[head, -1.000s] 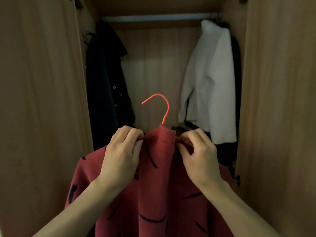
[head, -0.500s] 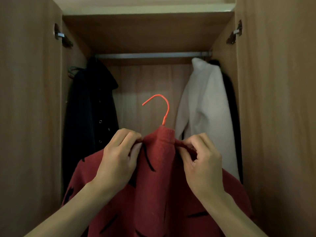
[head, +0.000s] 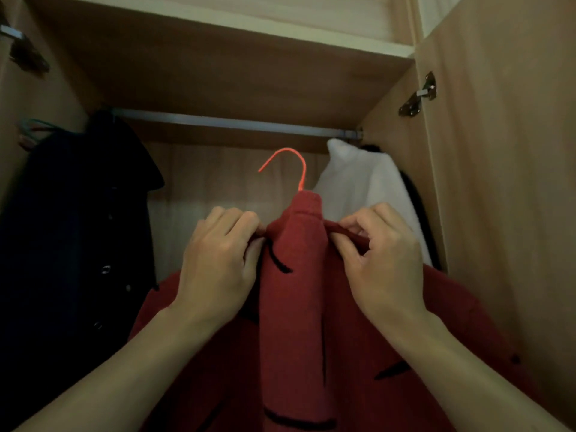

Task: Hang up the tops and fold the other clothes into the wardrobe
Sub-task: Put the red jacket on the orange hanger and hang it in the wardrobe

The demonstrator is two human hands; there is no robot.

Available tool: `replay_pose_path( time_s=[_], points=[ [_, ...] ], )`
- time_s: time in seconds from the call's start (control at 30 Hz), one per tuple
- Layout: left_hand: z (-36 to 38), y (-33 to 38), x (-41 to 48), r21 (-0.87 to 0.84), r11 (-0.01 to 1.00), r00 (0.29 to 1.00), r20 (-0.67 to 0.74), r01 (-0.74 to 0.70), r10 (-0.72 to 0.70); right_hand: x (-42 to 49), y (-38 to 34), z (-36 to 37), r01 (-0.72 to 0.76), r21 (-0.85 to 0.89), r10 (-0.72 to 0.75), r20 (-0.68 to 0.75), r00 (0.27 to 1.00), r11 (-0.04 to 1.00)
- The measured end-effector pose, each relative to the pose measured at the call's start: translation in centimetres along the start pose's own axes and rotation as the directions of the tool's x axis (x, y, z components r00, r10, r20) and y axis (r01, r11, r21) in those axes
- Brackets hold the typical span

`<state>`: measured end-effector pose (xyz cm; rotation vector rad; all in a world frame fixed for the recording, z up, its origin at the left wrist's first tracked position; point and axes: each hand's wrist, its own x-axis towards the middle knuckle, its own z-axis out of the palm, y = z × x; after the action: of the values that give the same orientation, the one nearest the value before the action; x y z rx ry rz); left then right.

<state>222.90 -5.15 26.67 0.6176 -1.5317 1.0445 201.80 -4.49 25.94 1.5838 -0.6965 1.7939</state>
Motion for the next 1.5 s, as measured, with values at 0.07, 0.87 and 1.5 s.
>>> replay_pose_path(
  time_s=[0.07,0.87,1.5],
  points=[
    [1.7,-2.1,0.9,-0.006,0.999,0.999,-0.029,-0.031,0.031,1.1,0.9,1.8,0.043,-0.057,-0.045,-0.018,0.999,0.997],
    [20.1,-13.7,8.3,0.014,0.971,0.952,-0.193,-0.238,0.236,9.6,12.1,15.1,0.239,-0.361,-0.273,-0.045,0.961,0.901],
    [37.2,-17.5,22.9,0.048,0.995,0.971,-0.222,-0.084,0.093,24.2,23.7,23.1,0.237,-0.575,-0.236,0.078,0.969,0.783]
  ],
)
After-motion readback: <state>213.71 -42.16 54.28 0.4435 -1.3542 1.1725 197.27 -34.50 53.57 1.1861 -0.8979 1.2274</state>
